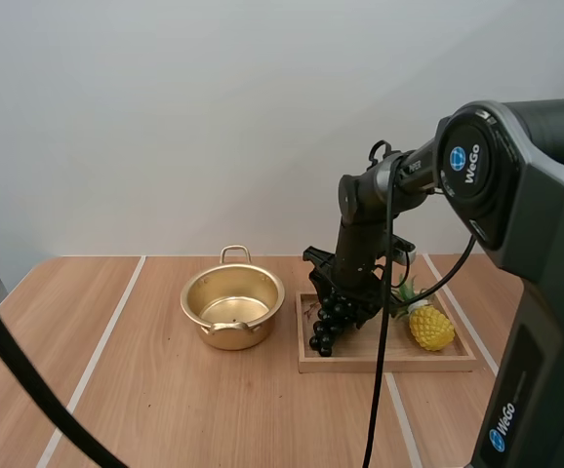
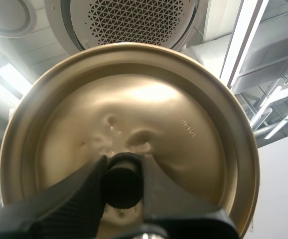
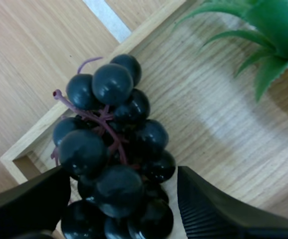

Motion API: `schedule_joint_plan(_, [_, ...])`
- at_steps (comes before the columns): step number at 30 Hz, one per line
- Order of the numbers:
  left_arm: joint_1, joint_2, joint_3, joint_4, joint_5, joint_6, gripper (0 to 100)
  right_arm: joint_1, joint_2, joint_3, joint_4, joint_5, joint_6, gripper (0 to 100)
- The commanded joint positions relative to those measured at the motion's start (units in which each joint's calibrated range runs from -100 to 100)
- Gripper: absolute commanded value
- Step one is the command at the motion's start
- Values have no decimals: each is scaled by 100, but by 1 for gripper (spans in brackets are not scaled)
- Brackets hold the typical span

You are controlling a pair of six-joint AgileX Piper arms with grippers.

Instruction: Open the pot, put the grape inside, and close it

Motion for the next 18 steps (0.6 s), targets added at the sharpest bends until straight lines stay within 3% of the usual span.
schedule_joint_plan(1, [-13,-22,-15,-17,-137,-24,0,4,106,-19,-114,30,20,100])
schedule_joint_plan(14, [-13,-22,-15,-17,-137,-24,0,4,306,-19,-125,39,20,100])
schedule_joint_plan(15, [-13,-22,-15,-17,-137,-24,0,4,306,-19,-135,101,20,93])
schedule_joint_plan(18, [-13,-22,-15,-17,-137,-24,0,4,306,-19,-215,145,20,30])
